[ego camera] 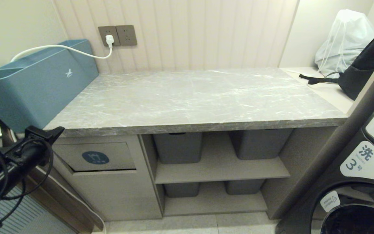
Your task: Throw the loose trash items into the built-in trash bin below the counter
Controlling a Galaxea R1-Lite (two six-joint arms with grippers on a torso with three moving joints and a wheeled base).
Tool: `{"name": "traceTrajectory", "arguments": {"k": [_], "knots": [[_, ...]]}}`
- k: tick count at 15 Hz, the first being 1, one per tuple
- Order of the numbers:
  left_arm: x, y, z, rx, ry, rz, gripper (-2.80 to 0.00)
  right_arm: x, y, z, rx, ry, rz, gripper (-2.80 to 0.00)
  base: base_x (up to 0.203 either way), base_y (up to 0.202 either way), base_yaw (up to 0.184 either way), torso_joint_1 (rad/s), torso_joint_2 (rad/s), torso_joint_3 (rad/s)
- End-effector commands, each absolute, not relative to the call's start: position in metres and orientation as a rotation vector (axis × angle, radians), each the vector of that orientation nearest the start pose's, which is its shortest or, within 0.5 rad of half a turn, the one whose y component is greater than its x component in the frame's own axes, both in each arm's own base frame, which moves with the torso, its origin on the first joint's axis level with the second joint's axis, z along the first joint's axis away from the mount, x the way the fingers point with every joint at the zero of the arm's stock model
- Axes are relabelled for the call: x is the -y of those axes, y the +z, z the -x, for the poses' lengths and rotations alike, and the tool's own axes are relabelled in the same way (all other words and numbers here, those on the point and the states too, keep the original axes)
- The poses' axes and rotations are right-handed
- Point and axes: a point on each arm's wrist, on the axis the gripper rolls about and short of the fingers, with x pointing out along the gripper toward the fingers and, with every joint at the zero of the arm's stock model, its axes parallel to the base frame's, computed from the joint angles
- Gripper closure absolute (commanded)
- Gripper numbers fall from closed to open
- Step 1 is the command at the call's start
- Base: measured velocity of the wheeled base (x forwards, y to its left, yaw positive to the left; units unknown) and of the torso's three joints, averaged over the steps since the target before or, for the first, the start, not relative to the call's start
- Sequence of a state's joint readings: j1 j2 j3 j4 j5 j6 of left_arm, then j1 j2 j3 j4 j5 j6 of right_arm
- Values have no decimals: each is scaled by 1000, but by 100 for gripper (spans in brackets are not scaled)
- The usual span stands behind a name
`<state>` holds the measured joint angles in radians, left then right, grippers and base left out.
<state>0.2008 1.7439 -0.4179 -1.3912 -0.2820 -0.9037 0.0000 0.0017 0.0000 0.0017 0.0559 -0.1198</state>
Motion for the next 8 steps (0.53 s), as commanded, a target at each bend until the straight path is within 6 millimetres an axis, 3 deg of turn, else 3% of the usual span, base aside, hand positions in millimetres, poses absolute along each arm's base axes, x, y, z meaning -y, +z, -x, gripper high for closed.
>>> {"name": "traceTrajectory", "arguments": {"k": [1, 3, 5, 8], "knots": [[-39, 169, -247, 66, -203, 641, 0, -1, 75, 23, 3, 57, 121, 0, 0, 0, 0, 0, 0, 0], [-38, 156, -238, 22, -222, 371, 0, -1, 75, 23, 3, 57, 121, 0, 0, 0, 0, 0, 0, 0], [-38, 137, -223, -56, -210, 249, 0, -1, 75, 23, 3, 57, 120, 0, 0, 0, 0, 0, 0, 0], [-23, 149, -203, -13, -289, 223, 0, -1, 75, 23, 3, 57, 121, 0, 0, 0, 0, 0, 0, 0]]}}
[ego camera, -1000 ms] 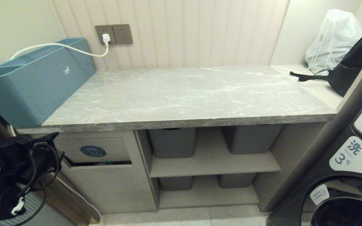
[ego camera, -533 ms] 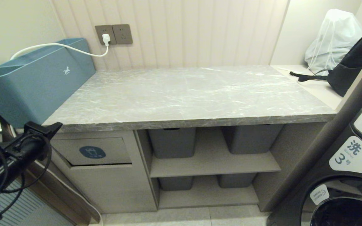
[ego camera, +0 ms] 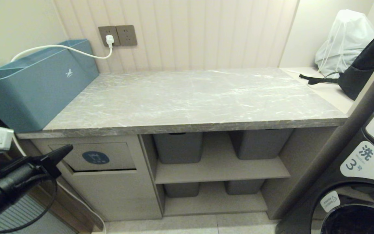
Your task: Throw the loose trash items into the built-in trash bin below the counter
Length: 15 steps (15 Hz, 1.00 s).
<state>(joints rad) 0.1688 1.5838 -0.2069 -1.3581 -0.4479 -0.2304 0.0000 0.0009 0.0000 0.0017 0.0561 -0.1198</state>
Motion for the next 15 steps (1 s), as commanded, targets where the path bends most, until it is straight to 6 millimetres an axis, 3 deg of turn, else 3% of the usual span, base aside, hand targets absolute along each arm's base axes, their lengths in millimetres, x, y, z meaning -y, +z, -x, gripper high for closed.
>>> {"name": "traceTrajectory", "arguments": {"k": [1, 4, 9, 12, 15], "knots": [[-15, 152, -188, 1, -332, 217, 0, -1, 75, 23, 3, 57, 121, 0, 0, 0, 0, 0, 0, 0], [-1, 138, -145, -67, -386, 224, 0, -1, 75, 23, 3, 57, 120, 0, 0, 0, 0, 0, 0, 0], [1, 118, -101, -288, -256, 77, 0, -1, 75, 23, 3, 57, 121, 0, 0, 0, 0, 0, 0, 0], [2, 98, -56, -436, -185, 18, 0, -1, 75, 23, 3, 57, 121, 0, 0, 0, 0, 0, 0, 0], [1, 88, -21, -390, -67, -74, 0, -1, 75, 23, 3, 57, 120, 0, 0, 0, 0, 0, 0, 0]]}}
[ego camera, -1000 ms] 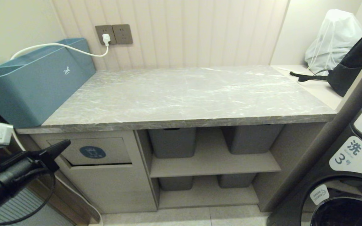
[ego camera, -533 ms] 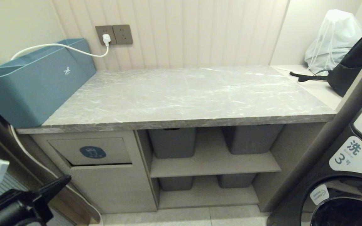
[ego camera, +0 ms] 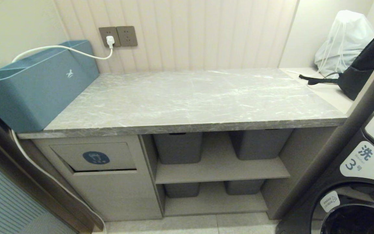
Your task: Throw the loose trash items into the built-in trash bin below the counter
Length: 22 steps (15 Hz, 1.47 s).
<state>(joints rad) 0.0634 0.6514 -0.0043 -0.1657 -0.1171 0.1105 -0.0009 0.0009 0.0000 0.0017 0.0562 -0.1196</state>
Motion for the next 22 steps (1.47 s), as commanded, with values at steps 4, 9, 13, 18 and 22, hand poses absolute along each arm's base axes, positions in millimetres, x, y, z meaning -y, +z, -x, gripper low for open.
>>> {"name": "traceTrajectory", "arguments": {"k": [4, 9, 13, 18, 22], "knots": [[1, 80, 7, -230, -19, -131, 0, -1, 75, 23, 3, 57, 120, 0, 0, 0, 0, 0, 0, 0], [1, 76, 23, -1, -21, -145, 0, -1, 75, 23, 3, 56, 110, 0, 0, 0, 0, 0, 0, 0], [1, 76, 23, 1, -17, -97, 0, -1, 75, 23, 2, 58, 120, 0, 0, 0, 0, 0, 0, 0], [0, 75, 23, -1, -3, -76, 0, -1, 75, 23, -2, 25, 110, 0, 0, 0, 0, 0, 0, 0], [0, 75, 23, -1, -3, -66, 0, -1, 75, 23, -2, 26, 108, 0, 0, 0, 0, 0, 0, 0]]}}
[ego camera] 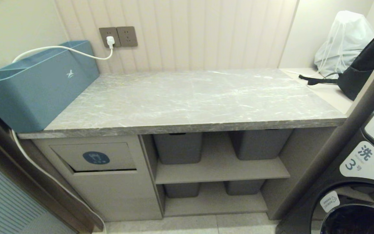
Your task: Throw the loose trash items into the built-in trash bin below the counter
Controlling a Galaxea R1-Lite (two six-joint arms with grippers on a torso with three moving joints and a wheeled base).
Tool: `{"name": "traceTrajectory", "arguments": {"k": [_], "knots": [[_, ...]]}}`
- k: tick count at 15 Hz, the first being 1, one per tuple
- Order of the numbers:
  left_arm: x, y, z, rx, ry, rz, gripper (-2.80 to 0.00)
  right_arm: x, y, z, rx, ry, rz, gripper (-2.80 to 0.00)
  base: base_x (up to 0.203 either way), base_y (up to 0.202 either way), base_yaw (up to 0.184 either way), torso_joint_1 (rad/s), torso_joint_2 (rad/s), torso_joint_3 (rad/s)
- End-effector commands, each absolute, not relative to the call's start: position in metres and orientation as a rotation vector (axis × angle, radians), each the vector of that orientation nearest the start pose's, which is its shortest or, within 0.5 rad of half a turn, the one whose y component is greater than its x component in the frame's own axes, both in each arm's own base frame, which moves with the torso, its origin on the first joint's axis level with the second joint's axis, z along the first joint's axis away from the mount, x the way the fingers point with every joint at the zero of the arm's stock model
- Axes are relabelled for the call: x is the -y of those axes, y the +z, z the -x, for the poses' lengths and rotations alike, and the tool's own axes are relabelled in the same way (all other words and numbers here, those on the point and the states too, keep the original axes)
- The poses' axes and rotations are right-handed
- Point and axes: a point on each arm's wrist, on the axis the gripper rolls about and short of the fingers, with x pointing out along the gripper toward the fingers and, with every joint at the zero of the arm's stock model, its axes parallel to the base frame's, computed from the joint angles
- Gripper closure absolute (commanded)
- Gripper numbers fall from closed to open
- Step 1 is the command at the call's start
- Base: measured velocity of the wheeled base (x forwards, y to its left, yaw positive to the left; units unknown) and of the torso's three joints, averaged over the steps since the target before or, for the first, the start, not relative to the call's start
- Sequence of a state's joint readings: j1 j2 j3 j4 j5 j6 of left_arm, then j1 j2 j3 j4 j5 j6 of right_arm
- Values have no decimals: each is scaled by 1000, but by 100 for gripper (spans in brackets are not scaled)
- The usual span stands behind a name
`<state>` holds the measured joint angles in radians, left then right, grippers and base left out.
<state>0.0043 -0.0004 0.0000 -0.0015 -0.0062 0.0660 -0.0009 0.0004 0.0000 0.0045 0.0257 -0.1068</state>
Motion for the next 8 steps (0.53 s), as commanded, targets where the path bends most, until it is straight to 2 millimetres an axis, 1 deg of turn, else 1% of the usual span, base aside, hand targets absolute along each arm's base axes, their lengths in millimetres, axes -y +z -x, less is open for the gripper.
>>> {"name": "traceTrajectory", "arguments": {"k": [1, 8], "knots": [[0, 75, 23, -1, -2, -63, 0, -1, 75, 23, -2, 26, 109, 0, 0, 0, 0, 0, 0, 0], [0, 75, 23, -1, -2, -61, 0, 0, 75, 23, -1, 22, 71, 0, 0, 0, 0, 0, 0, 0]]}}
